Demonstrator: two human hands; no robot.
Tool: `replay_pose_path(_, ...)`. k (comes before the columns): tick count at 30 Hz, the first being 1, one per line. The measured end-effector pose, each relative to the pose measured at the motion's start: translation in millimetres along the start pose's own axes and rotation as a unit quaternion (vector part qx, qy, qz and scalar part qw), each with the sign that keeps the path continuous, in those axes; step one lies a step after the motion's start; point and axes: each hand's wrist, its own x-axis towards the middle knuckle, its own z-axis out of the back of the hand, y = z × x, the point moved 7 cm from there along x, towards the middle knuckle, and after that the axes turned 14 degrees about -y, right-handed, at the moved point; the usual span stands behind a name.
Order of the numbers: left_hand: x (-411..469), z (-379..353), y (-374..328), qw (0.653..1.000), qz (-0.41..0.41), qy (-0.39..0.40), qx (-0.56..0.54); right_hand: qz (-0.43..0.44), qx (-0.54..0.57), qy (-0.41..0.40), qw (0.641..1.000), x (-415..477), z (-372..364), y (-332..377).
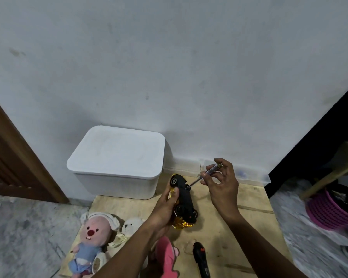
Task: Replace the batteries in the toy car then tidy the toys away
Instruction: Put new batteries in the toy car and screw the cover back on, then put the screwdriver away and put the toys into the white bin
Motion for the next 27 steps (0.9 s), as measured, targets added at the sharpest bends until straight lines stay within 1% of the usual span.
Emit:
replay_pose_path(3, 12, 2, 6, 1.000, -0.002, -0.013, 0.019, -0.001, 0.001, -0.015, 1.000, 6, 12, -5)
replay_pose_path(7, 26, 7, 17, 0.998, 0.040, -0.041, 0.026, -0.014, 0.012, -0.038, 0.999, 18, 30, -13)
replay_pose_path(8, 29, 6, 18, 0.997, 0.043, -0.044, 0.045, -0.017, 0.013, -0.044, 0.999, 21, 35, -16)
replay_pose_path(10, 35, 4, 18, 0.990, 0.026, -0.067, 0.120, -0.024, 0.011, -0.051, 0.998, 27, 43, -23)
replay_pose_path(12, 46, 6, 18, 0.975, -0.008, -0.120, 0.187, -0.032, -0.003, -0.055, 0.998, 32, 49, -32)
replay_pose_path(14, 54, 10, 19, 0.951, -0.039, -0.169, 0.255, -0.034, -0.023, -0.049, 0.998, 35, 51, -41)
replay_pose_path(15, 58, 10, 20, 0.932, -0.053, -0.184, 0.309, -0.032, -0.034, -0.042, 0.998, 37, 51, -45)
replay_pose_path(18, 69, 12, 25, 0.856, -0.074, -0.205, 0.469, -0.017, -0.067, -0.008, 0.998, 40, 49, -57)
replay_pose_path(21, 75, 15, 28, 0.791, -0.081, -0.207, 0.570, -0.004, -0.097, 0.027, 0.995, 43, 45, -68)
replay_pose_path(24, 81, 19, 33, 0.751, -0.086, -0.207, 0.621, 0.011, -0.138, 0.051, 0.989, 47, 40, -79)
replay_pose_path(27, 84, 19, 42, 0.735, -0.080, -0.199, 0.643, -0.007, -0.159, 0.072, 0.985, 50, 36, -96)
